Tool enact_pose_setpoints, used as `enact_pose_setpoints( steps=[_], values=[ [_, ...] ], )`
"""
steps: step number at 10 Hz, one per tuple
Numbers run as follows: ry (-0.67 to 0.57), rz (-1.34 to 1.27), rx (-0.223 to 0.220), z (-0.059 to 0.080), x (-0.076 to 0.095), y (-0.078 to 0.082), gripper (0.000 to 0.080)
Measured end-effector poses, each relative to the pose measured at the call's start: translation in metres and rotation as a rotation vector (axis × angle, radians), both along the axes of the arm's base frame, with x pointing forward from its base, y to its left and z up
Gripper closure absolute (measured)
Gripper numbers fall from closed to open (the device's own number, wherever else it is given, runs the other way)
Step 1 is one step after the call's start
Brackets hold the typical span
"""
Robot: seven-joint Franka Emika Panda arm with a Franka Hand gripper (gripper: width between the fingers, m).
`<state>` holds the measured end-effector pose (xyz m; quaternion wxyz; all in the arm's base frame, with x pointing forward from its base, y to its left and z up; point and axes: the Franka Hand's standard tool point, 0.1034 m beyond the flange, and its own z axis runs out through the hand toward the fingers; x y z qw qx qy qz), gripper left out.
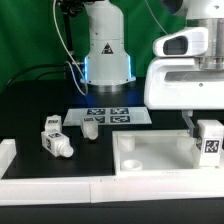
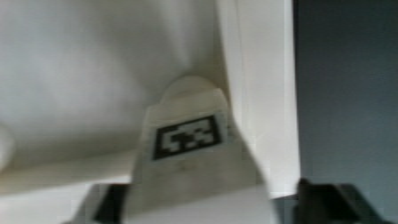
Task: Assemble one leg
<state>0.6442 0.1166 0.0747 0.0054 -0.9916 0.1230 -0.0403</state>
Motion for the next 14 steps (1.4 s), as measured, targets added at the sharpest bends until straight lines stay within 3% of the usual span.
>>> enact_pose_setpoints(
  steps=[4, 7, 9, 12, 13, 14],
  values=[
    [-0.002, -0.567, 0.021, -0.0024, -0.0018, -0.0034, 0.0511],
    [0.053, -1.093, 0.137, -0.0037, -0.0022, -0.0081, 0.0511],
    [0.074, -1.29, 0.171, -0.004, -0.003, -0.0073, 0.0511],
    [0.07, -1.212, 0.166, -0.0045, -0.0031, -0.0065, 0.0505],
    [0.068, -1.027, 0.158, -0.0053, -0.004, -0.0048, 0.0295],
    [0.066, -0.816, 0.149, -0.0057, -0.0048, -0.0055, 0.0295]
  ],
)
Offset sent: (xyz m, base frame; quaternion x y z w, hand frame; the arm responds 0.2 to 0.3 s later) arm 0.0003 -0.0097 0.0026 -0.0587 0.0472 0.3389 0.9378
